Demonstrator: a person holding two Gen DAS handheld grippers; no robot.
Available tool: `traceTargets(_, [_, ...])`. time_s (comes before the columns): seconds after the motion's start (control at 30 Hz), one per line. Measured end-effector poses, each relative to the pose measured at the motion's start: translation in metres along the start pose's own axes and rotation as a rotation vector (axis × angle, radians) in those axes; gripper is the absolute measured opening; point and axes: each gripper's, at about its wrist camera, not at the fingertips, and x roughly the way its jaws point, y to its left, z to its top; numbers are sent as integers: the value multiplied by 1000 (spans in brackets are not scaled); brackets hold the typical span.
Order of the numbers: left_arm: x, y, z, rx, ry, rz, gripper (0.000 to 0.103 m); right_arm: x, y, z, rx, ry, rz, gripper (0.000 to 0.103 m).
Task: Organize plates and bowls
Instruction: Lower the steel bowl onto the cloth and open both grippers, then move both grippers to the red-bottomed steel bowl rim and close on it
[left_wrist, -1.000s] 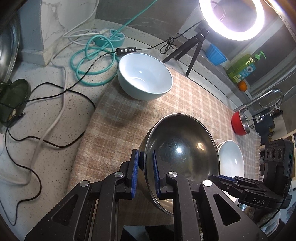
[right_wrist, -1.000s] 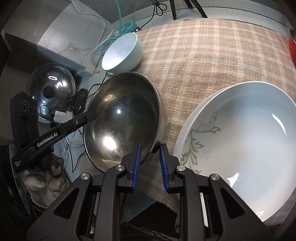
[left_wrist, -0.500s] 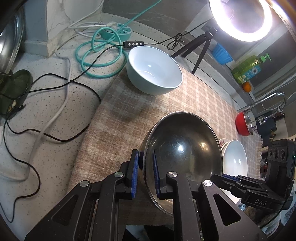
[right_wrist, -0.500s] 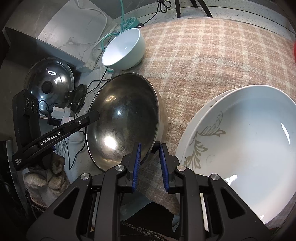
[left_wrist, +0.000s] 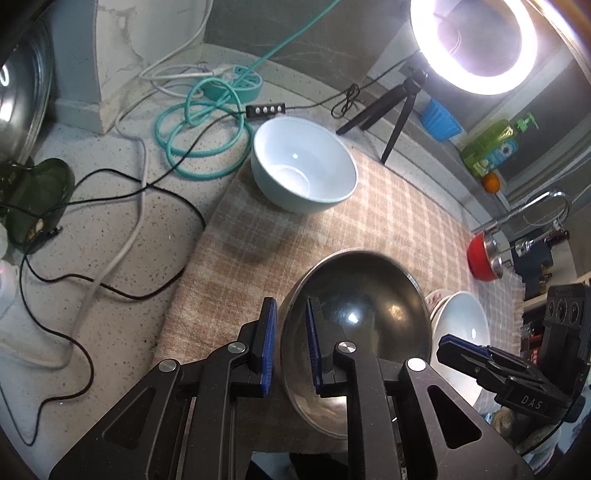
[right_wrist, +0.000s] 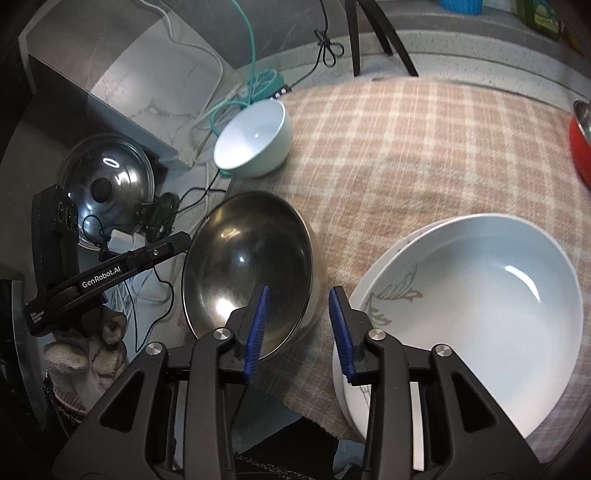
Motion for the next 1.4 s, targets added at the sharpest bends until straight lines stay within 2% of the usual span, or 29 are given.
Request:
traceTargets(0.17, [-12,-11,9,13,-42,-19,14,-23,-3,1,-28,-56,-24,37])
traceTargets(0.23, [-14,-20,11,26,-49,-32,16,-33,-7,1,-25,-74,-26,47])
traceTargets(0.27, [-14,-24,13,33,-51,-41,22,-39,-12,0,-18,-87,-27,48])
traceTargets(0.3, [-15,-27,12,35,-55,-47,26,-45,-16,-2,-12,-99,-28,49])
traceTargets(0.53, [-3,-68,17,87,-37,-115,27,-93,-50,-9,18,-186,-91,49])
traceTargets(1.0, [33,-184,28,252,15,-237,27,-172,-167,-12,187,-309,-235,49])
traceTargets(1.2, [63,-235,32,322,66,-268,27,-186,-215,-4,239,-340,-253,49])
traceTargets(1.4, [96,-276,44,345,109,-297,27,-186,-253,7,288,-347,-250,49])
